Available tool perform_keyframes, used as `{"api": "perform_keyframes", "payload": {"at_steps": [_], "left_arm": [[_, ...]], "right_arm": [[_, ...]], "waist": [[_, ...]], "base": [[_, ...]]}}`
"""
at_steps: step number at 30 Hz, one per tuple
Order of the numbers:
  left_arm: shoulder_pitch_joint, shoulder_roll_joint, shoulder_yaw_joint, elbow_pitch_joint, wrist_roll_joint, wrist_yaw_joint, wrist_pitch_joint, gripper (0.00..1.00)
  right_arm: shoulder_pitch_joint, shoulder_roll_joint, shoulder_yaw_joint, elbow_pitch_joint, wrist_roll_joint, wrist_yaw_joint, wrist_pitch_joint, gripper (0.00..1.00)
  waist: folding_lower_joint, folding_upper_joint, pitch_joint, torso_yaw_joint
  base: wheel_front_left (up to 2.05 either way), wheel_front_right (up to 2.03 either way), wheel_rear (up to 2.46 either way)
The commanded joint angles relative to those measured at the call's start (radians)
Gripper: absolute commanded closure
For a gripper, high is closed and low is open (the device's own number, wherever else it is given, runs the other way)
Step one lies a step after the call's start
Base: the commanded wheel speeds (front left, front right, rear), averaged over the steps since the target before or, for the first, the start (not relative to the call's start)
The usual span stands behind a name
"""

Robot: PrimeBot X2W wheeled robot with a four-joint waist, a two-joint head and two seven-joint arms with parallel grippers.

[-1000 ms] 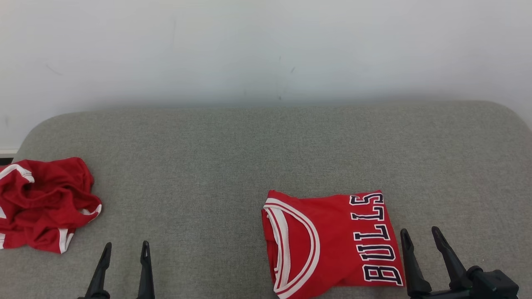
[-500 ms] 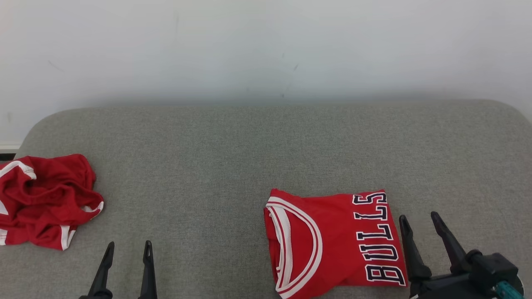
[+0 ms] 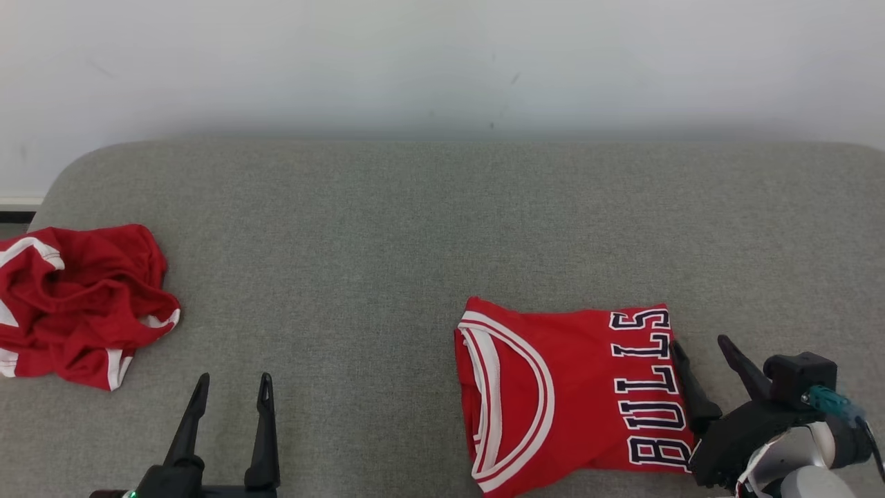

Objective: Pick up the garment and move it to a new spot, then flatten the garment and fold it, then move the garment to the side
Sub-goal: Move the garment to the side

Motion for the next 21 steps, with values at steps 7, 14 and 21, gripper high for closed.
{"api": "perform_keyframes", "payload": {"at_steps": [7, 14, 21], "left_arm": [[-0.034, -0.004, -0.012, 0.002, 0.002, 0.002, -0.003, 0.00], [-0.052, -0.003, -0.008, 0.014, 0.000, -0.006, -0.003, 0.00], [-0.057, -0.005, -0.003, 0.007, -0.003, -0.003, -0.003, 0.00]], "right_arm": [[-0.052, 0.003, 0.020, 0.150, 0.024, -0.003, 0.017, 0.00], [-0.085, 0.016, 0.058, 0.287, 0.040, -0.003, 0.014, 0.00], [-0.132, 0.022, 0.113, 0.360, 0.097, -0.003, 0.016, 1.00]], "waist": [[-0.0001, -0.0001, 0.040, 0.022], [-0.0001, -0.0001, 0.053, 0.028], [-0.0001, -0.0001, 0.066, 0.028]], "base": [[0.00, 0.00, 0.00], [0.00, 0.00, 0.00], [0.00, 0.00, 0.00]]}}
